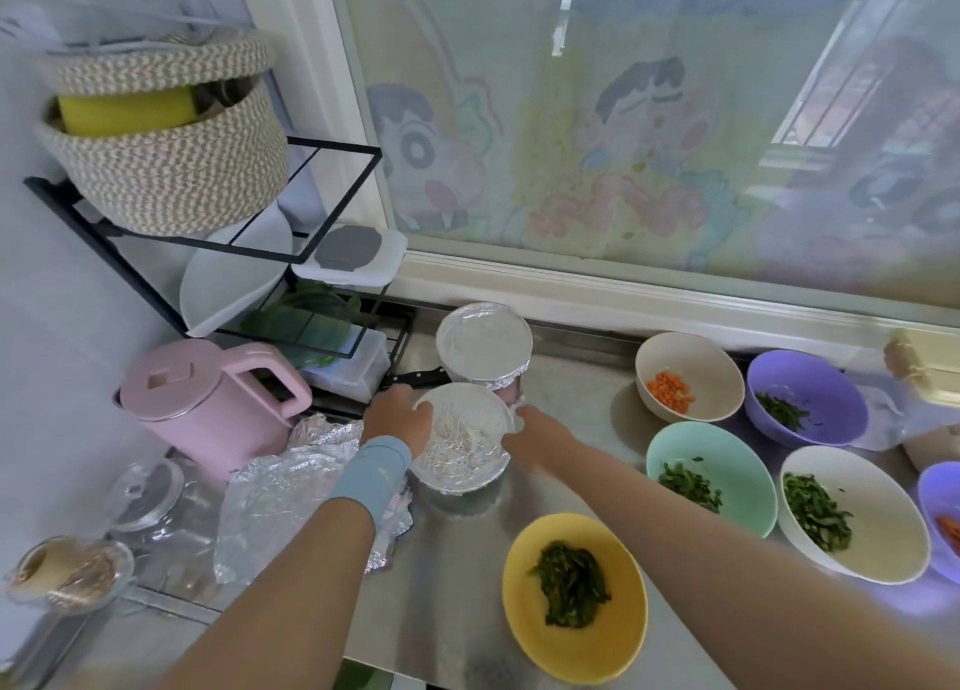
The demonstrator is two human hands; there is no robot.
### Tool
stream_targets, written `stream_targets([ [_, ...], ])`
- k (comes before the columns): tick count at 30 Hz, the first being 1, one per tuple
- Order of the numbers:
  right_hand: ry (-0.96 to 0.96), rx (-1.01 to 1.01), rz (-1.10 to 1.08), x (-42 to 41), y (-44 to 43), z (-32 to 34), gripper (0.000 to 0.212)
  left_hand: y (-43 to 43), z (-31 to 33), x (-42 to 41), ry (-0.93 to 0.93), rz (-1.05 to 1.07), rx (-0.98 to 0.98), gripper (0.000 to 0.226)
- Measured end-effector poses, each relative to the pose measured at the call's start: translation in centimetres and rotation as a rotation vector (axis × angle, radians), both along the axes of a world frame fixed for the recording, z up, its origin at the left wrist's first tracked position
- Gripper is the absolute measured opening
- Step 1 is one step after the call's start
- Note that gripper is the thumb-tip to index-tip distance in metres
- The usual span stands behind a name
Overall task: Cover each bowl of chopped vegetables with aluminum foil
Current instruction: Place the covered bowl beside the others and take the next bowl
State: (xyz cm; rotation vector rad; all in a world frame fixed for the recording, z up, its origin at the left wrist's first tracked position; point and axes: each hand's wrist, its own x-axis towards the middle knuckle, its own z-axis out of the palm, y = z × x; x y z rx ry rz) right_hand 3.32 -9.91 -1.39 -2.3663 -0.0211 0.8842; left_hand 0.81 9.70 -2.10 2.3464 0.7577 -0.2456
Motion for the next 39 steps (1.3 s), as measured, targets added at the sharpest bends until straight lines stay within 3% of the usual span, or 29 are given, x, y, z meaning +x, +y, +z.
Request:
stream_targets([
  [3,0.016,0.064,-0.126,0.7,1.6,-1.0,0.062,1.4,-1.8,0.2,0.141,0.032,-0.170,0.060],
  [5,0.050,0.104,-0.212,1.0,2.2,-1.5,0.064,1.8,-2.6,0.3,0.180,0.001,-0.229,0.065],
  [12,0.053,0.121,-0.371,1.4,1.8,-2.5,0.056,1.2,-1.5,1.2,0.173,0.019,-0.406,0.024],
  [16,0.015,0.057,-0.368,2.1,-1.1,-2.4,0.037,-1.6,-1.0,1.6,0.260,0.035,-0.548,0.029],
  [19,0.014,-0.027,-0.371,3.2,-4.0,-2.5,0.036,-4.4,-0.5,2.0,0.322,0.016,-0.623,0.023],
  [21,0.028,-0.096,-0.320,4.1,-5.6,-2.4,0.037,-5.9,-0.7,2.7,0.381,-0.076,-0.563,0.024],
  [26,0.011,-0.188,-0.210,6.6,-6.7,-1.9,0.037,-5.8,-1.7,5.7,0.392,-0.322,-0.140,0.030],
  [30,-0.054,-0.097,-0.185,8.7,-4.8,-2.0,0.056,-3.9,-1.1,8.2,0.295,-0.276,0.115,0.018],
  [33,-0.058,-0.059,-0.191,10.6,-2.7,-2.8,0.069,-2.1,-1.8,9.6,0.159,-0.140,0.127,0.013],
  [36,-0.047,-0.088,-0.198,12.1,-1.1,-3.9,0.079,-0.4,-3.1,10.4,0.044,-0.017,0.095,0.031],
  [39,-0.010,-0.057,-0.242,13.2,0.3,-4.7,0.071,0.8,-4.7,11.0,0.104,-0.082,-0.014,0.053],
])
